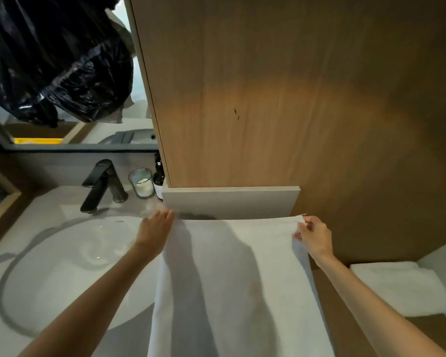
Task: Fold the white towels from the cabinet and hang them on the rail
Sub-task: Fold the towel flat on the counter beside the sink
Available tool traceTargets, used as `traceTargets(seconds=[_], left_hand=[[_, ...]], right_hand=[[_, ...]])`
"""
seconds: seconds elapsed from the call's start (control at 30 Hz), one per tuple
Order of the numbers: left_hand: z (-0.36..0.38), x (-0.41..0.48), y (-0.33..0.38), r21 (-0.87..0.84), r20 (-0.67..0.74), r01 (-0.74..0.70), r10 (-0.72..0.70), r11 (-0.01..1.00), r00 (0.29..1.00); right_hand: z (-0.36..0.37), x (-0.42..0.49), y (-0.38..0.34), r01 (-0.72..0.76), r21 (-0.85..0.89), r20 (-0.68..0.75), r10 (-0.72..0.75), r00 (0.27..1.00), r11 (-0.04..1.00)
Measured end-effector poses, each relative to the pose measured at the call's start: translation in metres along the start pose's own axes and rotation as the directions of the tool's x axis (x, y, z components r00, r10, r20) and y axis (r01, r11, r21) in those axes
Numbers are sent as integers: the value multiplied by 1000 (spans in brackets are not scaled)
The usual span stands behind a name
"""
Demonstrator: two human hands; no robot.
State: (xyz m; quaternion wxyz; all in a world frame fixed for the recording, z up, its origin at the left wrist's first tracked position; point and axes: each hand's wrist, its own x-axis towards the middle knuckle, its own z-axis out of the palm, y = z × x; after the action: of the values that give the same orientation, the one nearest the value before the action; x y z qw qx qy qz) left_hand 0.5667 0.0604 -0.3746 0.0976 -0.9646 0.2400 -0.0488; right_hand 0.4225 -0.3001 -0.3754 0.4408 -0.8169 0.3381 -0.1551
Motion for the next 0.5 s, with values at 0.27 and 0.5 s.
traceTargets(seconds=[0.27,0.5], left_hand=[[29,13,9,-330,-21,119,-134,936,991],[35,-8,97,-511,-286,-4,-165,860,944]], right_hand=[[40,39,32,-90,-201,26,97,995,975],[92,-25,11,450,-215,-73,-474,878,867]])
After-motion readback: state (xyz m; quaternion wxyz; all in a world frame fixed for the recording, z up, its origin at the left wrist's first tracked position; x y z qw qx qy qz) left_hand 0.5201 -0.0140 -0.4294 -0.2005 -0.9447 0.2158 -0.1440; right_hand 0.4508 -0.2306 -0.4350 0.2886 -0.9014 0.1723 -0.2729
